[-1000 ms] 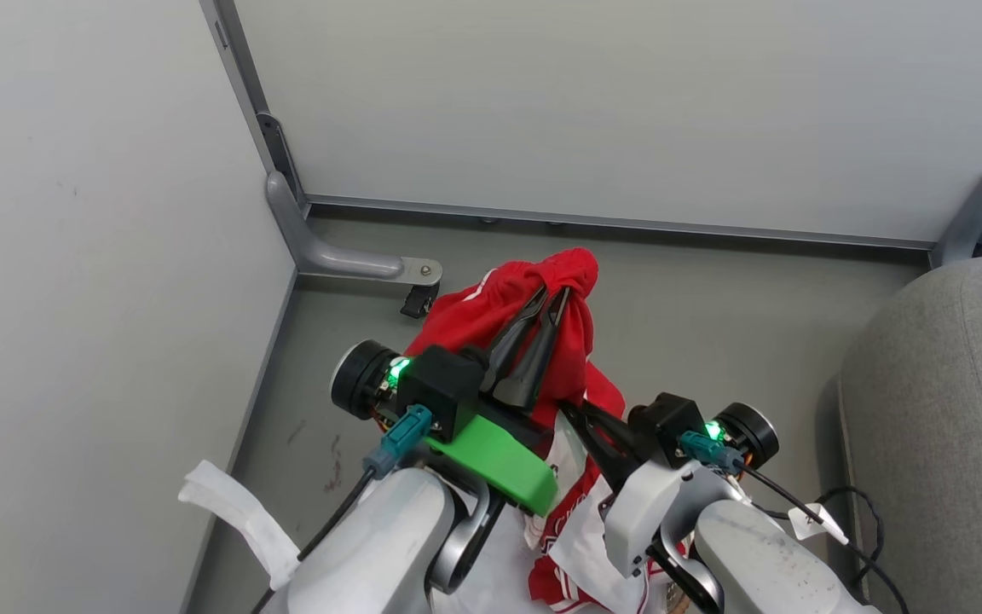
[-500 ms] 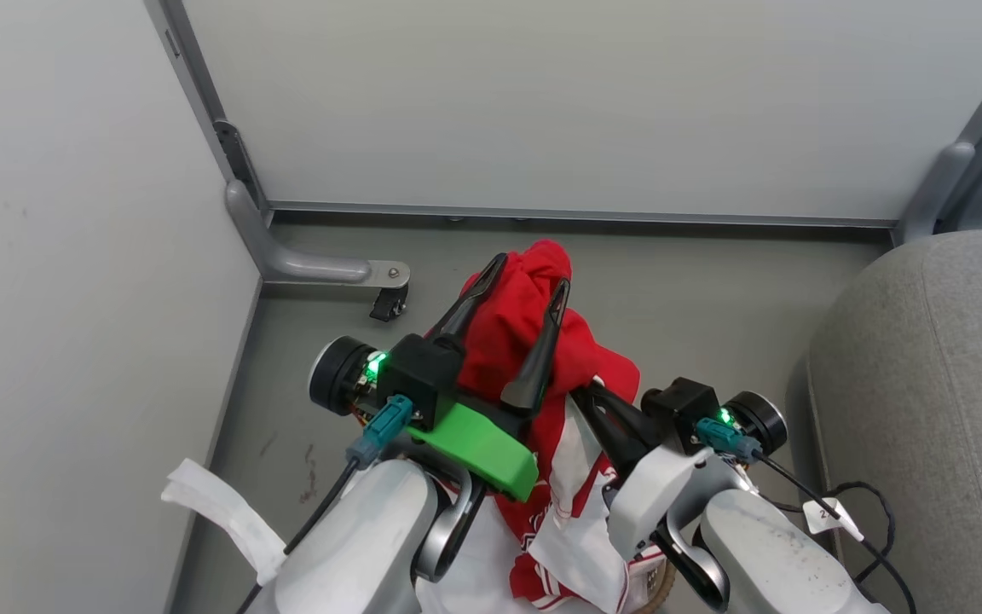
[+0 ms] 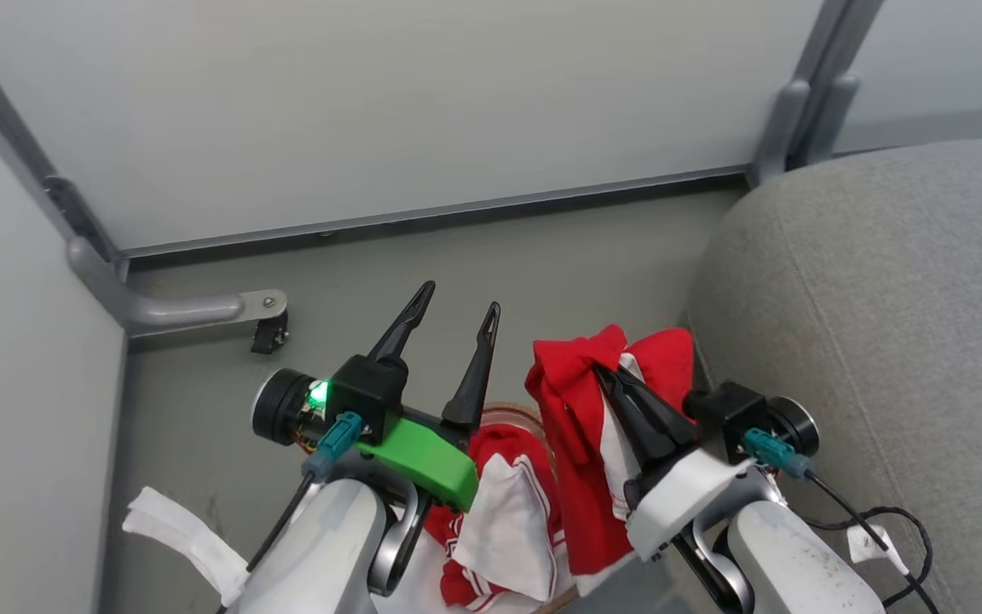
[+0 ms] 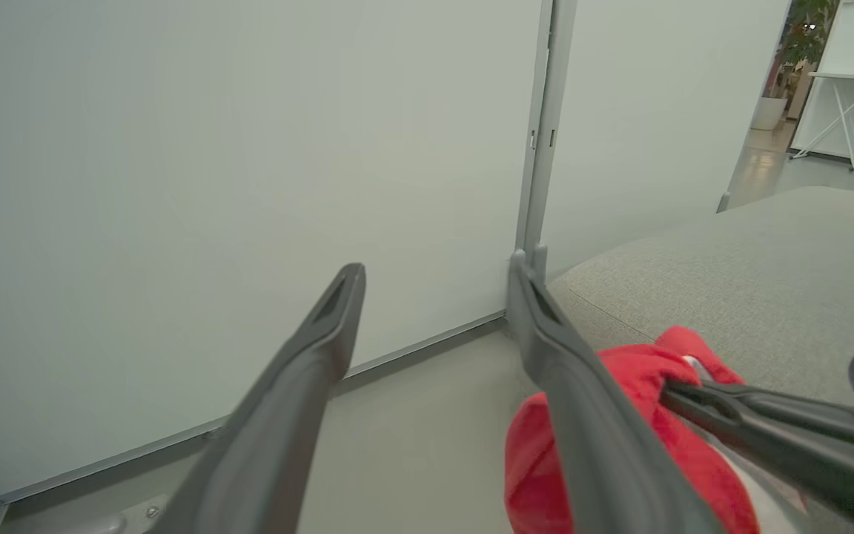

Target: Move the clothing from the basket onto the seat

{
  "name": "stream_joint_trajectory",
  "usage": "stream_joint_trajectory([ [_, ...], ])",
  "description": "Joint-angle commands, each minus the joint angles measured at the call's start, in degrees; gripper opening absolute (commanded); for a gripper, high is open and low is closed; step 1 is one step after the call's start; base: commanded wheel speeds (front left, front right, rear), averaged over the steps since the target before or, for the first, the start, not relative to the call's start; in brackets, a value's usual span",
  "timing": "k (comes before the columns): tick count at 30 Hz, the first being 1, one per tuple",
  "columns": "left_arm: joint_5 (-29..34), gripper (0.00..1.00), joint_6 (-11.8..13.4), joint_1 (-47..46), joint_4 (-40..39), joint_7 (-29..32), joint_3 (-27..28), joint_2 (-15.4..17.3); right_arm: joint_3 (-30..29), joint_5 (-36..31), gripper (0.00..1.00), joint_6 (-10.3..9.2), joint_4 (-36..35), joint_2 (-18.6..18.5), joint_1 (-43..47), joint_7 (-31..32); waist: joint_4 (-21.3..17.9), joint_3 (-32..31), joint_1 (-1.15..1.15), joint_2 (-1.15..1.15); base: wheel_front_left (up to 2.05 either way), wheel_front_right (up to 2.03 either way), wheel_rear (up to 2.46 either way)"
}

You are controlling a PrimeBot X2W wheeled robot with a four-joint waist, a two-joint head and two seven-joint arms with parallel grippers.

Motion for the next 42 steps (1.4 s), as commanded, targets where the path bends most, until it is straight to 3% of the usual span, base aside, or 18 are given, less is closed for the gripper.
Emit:
stream_joint_trajectory([
  [1,0.5,1.0,-0.4,1.0,0.2,0.0,0.8,0.4,-0.3,-0.5,0.0,-0.06,-0.8,-0.1,1.0,-0.1,-7.9,1.3,0.0,0.0,0.0,0.0,0.0],
  [13,3.4,1.0,-2.3,3.7,0.1,0.0,5.1,0.0,-3.2,-1.0,0.0,-0.06,-7.0,-0.2,4.1,-0.1,-20.6,2.8,0.0,0.0,0.0,0.0,0.0],
  [22,4.6,1.0,-3.0,3.4,-0.2,0.0,5.5,-0.1,-9.2,-2.3,0.0,-0.06,-11.4,-0.1,4.2,-0.1,-26.6,5.7,0.0,0.0,0.0,0.0,0.0],
  [31,6.6,1.0,-4.0,0.5,-0.1,0.0,3.8,0.2,-17.6,-10.1,0.0,-0.06,-14.3,-0.1,-6.0,-0.1,-26.5,13.1,0.0,0.0,0.0,0.0,0.0],
  [42,6.8,1.0,-4.9,-5.9,-3.0,0.0,-0.6,4.1,-29.0,-19.9,0.0,-0.07,-10.1,-3.3,-27.6,-0.1,-20.8,27.1,0.0,0.0,0.0,0.0,0.0],
])
